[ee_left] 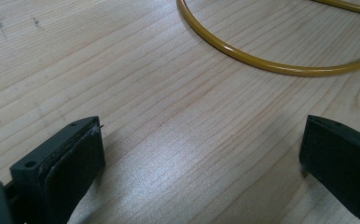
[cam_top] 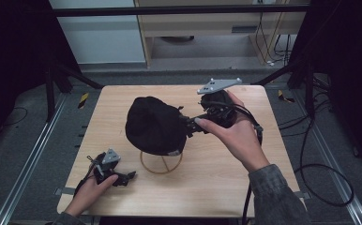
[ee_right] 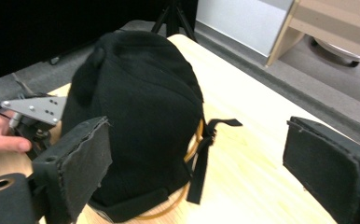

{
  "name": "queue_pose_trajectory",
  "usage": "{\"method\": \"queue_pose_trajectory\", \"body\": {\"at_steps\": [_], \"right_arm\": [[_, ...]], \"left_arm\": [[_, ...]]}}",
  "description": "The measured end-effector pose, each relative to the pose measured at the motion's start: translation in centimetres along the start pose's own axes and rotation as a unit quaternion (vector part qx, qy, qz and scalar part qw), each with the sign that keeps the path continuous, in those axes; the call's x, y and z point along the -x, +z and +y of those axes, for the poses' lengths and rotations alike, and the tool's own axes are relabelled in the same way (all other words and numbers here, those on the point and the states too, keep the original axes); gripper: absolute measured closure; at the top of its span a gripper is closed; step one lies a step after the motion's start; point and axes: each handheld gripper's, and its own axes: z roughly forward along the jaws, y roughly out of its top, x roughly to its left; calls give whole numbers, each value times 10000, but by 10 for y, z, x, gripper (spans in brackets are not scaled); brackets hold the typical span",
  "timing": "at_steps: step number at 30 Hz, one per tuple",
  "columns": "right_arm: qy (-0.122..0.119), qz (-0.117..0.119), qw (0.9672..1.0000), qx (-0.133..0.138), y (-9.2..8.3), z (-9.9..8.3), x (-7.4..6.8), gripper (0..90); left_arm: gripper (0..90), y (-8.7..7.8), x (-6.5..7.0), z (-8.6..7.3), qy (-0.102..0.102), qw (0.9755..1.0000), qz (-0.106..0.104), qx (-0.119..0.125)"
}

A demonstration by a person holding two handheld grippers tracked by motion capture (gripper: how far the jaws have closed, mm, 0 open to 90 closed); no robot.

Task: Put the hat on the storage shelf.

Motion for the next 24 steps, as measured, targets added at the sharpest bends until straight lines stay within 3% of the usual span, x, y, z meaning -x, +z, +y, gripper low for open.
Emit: {"method": "queue_pose_trajectory", "body": {"at_steps": [11, 24], "right_arm": [[25, -221, 9997, 110, -20, -29, 13, 61], [322, -496, 9983, -9, -37, -73, 33, 79]], "left_arm": [[0, 0, 0, 0, 14, 10000, 2, -11], [0, 0, 0, 0, 25, 10000, 1, -32]]}}
